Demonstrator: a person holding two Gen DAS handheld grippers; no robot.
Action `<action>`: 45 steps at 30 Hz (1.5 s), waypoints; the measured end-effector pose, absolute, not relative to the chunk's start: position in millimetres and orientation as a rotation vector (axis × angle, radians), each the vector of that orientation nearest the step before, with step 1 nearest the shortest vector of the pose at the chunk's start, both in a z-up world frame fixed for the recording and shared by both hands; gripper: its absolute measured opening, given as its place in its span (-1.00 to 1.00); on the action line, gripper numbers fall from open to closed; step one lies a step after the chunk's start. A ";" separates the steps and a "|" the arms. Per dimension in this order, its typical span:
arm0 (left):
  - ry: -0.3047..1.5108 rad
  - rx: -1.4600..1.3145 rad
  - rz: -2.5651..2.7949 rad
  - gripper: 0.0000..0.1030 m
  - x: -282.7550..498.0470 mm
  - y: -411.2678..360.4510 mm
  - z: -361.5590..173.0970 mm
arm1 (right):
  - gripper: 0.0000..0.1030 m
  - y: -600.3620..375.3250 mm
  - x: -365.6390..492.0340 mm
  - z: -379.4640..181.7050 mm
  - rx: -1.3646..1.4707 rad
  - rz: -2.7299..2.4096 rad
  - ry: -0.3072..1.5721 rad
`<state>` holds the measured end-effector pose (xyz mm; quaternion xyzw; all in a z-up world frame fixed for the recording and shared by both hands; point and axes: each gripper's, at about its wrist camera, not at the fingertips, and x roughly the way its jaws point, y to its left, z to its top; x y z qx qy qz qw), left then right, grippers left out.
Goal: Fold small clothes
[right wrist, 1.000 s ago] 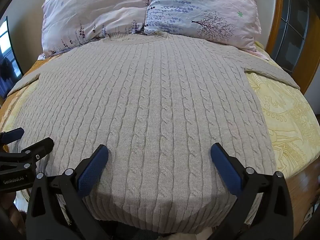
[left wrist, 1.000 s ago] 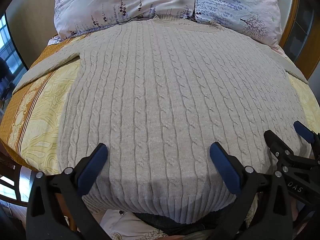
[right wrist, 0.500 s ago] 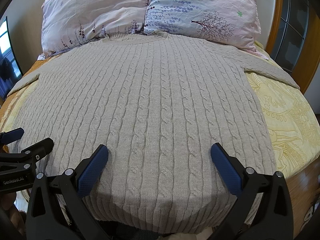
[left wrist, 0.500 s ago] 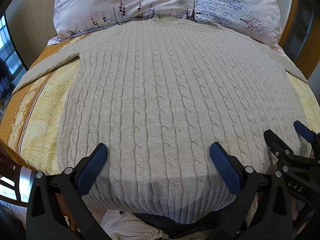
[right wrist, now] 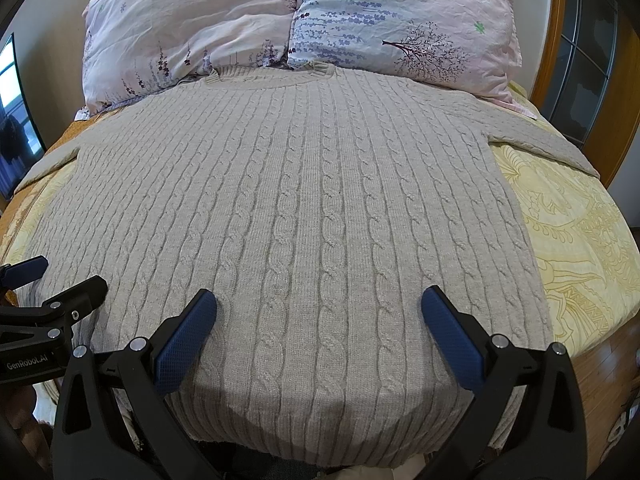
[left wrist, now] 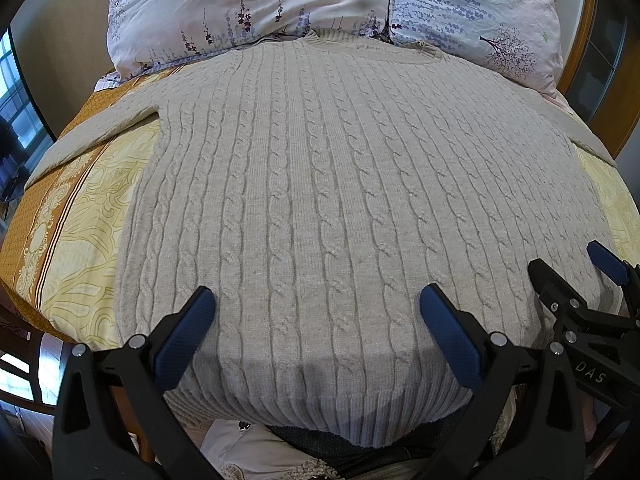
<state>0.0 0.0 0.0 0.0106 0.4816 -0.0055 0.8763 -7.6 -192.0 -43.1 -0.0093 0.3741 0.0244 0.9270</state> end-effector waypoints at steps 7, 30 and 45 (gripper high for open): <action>1.005 0.022 -0.011 0.97 0.0 0.0 0.0 | 0.97 -192.0 -7.6 -43.1 -0.019 0.050 0.768; 1.005 0.023 -0.011 0.97 0.0 -0.1 0.0 | 0.97 -192.2 -6.9 -44.9 -0.018 0.051 0.768; 1.005 0.022 -0.011 0.97 0.0 0.0 0.0 | 0.97 -193.8 -4.3 -44.5 -0.015 0.049 0.764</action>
